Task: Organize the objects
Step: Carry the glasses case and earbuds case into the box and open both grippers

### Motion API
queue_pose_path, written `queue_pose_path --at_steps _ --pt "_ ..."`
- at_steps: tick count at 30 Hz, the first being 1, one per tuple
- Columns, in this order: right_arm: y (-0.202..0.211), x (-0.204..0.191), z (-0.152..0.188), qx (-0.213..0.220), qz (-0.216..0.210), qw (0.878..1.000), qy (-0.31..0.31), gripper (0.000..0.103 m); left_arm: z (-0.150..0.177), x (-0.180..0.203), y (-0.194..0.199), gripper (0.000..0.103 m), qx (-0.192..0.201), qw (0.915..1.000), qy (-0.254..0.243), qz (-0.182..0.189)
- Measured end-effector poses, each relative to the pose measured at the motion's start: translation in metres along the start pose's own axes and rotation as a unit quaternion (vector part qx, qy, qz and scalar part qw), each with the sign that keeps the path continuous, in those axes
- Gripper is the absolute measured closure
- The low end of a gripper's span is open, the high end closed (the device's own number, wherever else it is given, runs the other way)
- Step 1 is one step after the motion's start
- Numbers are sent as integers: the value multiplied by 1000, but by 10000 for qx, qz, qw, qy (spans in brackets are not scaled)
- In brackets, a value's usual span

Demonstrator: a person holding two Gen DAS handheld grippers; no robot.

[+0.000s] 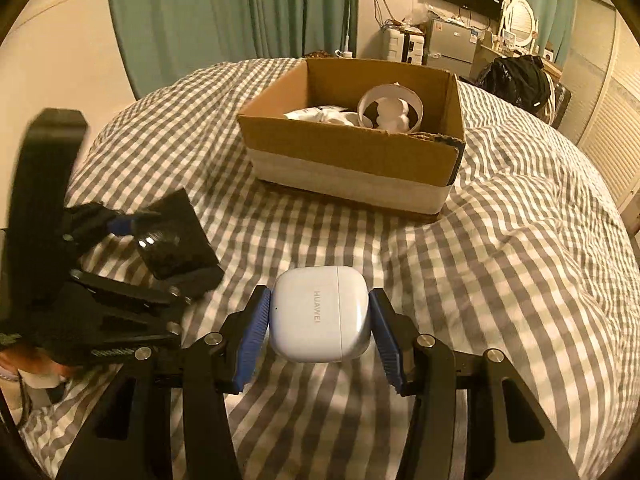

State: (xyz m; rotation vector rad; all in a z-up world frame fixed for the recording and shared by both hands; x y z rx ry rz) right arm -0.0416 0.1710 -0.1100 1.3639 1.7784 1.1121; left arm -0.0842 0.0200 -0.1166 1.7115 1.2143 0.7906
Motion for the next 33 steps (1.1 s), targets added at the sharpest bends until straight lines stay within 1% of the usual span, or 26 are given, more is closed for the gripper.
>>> queue_pose_path --at_steps 2,5,9,11,14,19,23,28,33 --pt "10 -5 3 61 43 10000 30 53 2 -2 8 20 71 10000 30 -17" --pt "31 -11 7 202 89 9997 80 53 9 -2 33 20 246 9997 72 -29" --pt "66 -18 7 524 160 9984 165 53 12 -2 64 20 541 9985 29 -61" --pt "85 -21 4 711 218 9970 233 53 7 0 78 20 696 9974 -72 -166" --pt "105 -24 -3 920 282 9948 334 53 -5 3 95 20 916 9953 -198 -227" --pt "136 -20 -25 1309 388 9894 497 53 -40 2 114 20 1257 9913 -260 -295" --pt "151 -11 -58 1592 444 9848 536 53 -72 0 117 20 1435 9885 -298 -368" --pt "153 4 -100 1766 440 9819 519 53 -119 -4 113 20 1593 9858 -317 -432" --pt "141 26 -146 1814 386 9818 403 53 -162 -11 101 20 1664 9846 -246 -470"
Point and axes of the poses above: each gripper's, at about its wrist camera, not at the fingertips, and y roughly against the way its jaws point, x to its right, z to its underside, the point moved 3 cm from there along -y, roughly the way its jaws point, and after that the axes turned 10 degrees about -x, right-handed, at the moved point
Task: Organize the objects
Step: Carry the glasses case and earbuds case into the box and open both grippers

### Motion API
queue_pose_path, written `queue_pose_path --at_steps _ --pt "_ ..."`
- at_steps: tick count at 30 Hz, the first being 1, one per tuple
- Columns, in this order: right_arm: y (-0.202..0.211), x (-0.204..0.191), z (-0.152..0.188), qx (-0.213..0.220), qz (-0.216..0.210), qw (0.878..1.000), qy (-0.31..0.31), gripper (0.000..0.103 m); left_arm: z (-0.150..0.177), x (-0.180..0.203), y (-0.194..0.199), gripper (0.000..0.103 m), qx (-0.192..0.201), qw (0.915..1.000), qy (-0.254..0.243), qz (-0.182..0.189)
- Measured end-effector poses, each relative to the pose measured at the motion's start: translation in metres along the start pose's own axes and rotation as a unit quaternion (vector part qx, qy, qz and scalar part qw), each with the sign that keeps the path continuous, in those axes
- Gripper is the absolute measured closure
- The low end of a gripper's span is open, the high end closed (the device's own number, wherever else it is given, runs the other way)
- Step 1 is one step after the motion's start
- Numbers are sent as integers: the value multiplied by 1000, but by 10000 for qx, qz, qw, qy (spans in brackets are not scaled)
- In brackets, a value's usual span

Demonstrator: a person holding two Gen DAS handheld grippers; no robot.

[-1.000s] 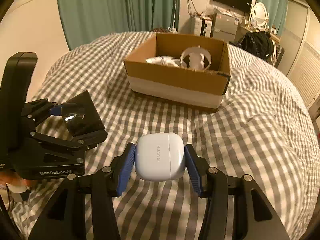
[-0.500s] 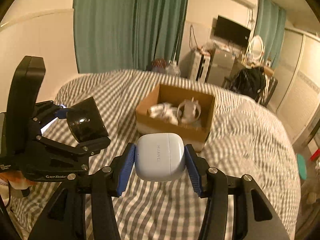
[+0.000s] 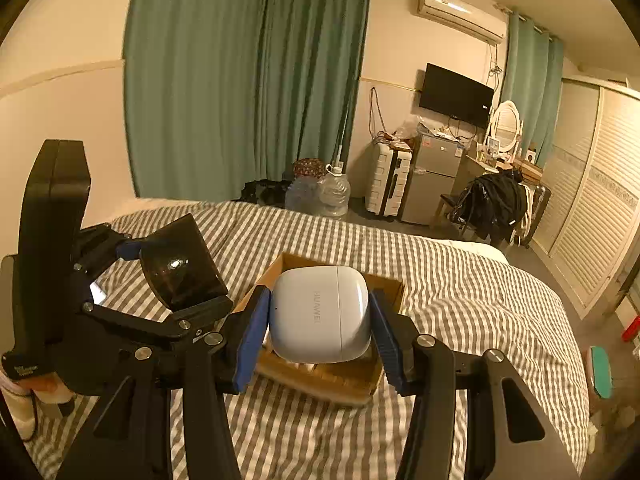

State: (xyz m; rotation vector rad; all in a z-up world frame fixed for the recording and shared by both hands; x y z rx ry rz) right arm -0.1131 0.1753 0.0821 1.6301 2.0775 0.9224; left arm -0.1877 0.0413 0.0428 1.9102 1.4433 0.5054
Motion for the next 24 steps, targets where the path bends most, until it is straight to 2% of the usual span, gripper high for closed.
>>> queue_pose_path --at_steps 7,15,20,24 --pt "-48 29 -42 16 -57 9996 -262 53 -29 -7 -48 20 -49 9999 129 44" --pt "-124 47 -74 -33 -37 9985 -539 53 -45 -16 -118 20 -340 9993 142 41" --pt "-175 56 -71 -333 76 9980 -531 53 -35 -16 -153 20 -629 9979 98 73" --pt "-210 61 -57 -658 -26 9962 -567 53 -25 -16 -176 20 -854 9963 66 59"
Point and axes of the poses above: each gripper's, at about its wrist camera, not at the fingertips, and y roughly against the way its jaws point, x to its right, z to its underside, the point moved 3 cm from there along -y, roughly the way its jaws point, and after that the axes turned 10 degrees about -x, right-handed, at the moved point
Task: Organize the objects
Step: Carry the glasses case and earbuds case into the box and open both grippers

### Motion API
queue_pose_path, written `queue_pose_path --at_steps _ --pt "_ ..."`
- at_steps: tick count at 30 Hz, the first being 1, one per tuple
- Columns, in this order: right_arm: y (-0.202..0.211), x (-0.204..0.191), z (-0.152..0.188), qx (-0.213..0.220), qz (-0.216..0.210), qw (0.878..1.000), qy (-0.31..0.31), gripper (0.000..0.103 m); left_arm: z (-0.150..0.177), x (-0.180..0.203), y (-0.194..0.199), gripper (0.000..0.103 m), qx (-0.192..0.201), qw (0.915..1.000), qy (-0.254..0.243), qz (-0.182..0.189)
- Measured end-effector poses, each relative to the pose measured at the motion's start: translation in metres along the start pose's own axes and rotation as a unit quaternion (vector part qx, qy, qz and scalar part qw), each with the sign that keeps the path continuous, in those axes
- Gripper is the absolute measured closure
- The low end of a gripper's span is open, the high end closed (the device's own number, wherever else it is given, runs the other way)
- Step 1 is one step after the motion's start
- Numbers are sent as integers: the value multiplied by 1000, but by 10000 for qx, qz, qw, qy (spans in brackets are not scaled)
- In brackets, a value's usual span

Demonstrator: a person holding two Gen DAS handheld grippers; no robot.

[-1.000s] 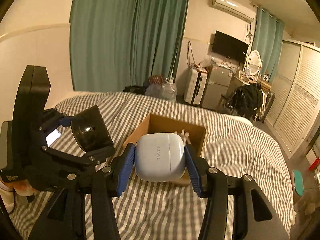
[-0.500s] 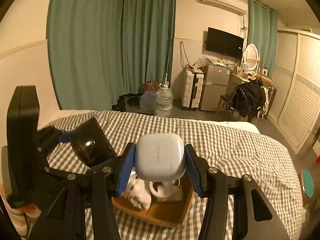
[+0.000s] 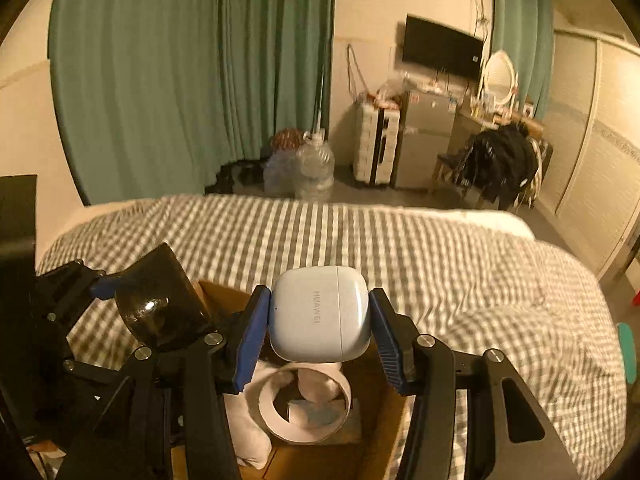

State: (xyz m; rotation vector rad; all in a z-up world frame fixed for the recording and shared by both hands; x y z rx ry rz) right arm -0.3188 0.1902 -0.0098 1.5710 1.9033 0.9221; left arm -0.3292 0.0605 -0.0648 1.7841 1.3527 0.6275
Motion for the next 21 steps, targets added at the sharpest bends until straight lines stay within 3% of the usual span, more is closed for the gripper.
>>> queue_pose_path --at_steps 4,18,19,21 --pt "-24 8 10 -254 -16 9997 -54 53 5 3 -13 20 -81 9999 -2 -152" --pt "-44 30 45 -579 -209 9975 -361 52 11 16 -31 19 -251 9996 -117 101" --pt "-44 31 45 -572 -234 9974 -380 49 11 15 -31 19 -267 9995 -95 123" --pt "-41 32 46 -474 -238 9978 -409 34 9 14 -33 18 -316 9994 -41 152"
Point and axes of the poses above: each gripper's, at about its wrist camera, not at the fingertips, and y roughly against the way its jaws point, x to its right, z to its underside, the point moved 3 cm from there along -y, roughly the way its jaws point, and after that the axes turned 10 degrees about -x, right-handed, at the moved point
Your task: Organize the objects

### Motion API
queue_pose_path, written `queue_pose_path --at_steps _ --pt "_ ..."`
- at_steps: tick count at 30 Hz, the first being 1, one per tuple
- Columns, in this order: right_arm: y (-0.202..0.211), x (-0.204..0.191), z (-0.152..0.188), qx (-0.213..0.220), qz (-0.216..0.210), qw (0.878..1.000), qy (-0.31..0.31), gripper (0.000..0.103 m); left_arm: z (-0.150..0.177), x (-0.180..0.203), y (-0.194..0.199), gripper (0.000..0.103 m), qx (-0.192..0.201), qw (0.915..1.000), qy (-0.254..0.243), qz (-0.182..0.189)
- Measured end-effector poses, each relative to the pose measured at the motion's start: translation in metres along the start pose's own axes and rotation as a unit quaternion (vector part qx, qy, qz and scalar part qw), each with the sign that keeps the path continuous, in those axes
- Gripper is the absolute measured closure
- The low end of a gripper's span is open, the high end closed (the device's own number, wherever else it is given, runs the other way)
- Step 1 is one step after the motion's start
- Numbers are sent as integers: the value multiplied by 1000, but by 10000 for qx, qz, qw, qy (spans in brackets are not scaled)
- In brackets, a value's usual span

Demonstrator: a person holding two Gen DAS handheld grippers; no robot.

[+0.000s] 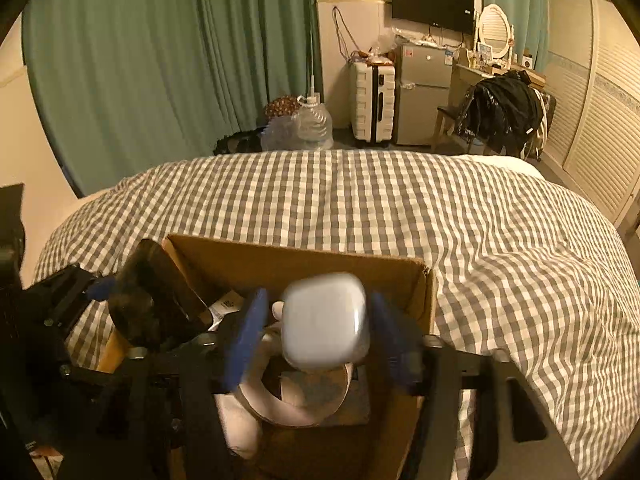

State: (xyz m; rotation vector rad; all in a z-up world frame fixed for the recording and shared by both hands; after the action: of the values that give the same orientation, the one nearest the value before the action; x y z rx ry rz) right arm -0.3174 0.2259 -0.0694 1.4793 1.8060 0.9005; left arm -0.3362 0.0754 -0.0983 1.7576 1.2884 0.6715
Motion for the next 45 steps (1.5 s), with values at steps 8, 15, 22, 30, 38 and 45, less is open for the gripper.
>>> queue_pose_path --at_steps 8,15,22,30,38,45 --pt "26 -1 -6 398 87 9990 -159 22 -4 -2 25 6 250 9996 122 11" --pt "75 -6 -16 727 256 9966 -294 12 -1 -9 86 3 677 9973 241 -115" --pt "151 -19 -20 1385 443 9886 -388 6 2 -21 158 2 1158 9921 454 -156" --pt "240 -38 -1 1994 750 9764 -345 2 28 -20 248 0 1940 9781 531 -536" --pt "286 -54 57 2342 1126 9655 -178 1 96 -29 278 0 2463 9607 960 -843" --pt "267 -64 106 2303 1162 9660 -175 1 131 -26 250 0 2180 9663 1177 -705"
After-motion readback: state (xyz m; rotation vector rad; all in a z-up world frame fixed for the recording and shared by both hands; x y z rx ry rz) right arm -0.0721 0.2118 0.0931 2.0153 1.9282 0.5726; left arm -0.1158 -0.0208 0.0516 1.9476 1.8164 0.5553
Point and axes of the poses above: each gripper's, at about its wrist camera, not at the fingertips, and y roughly against the way its jaws point, x to its right, z to its underside, the point moved 3 cm from there along -y, roughly the way its jaws point, and after that the axes turned 10 degrees about -x, right-handed, at the moved point
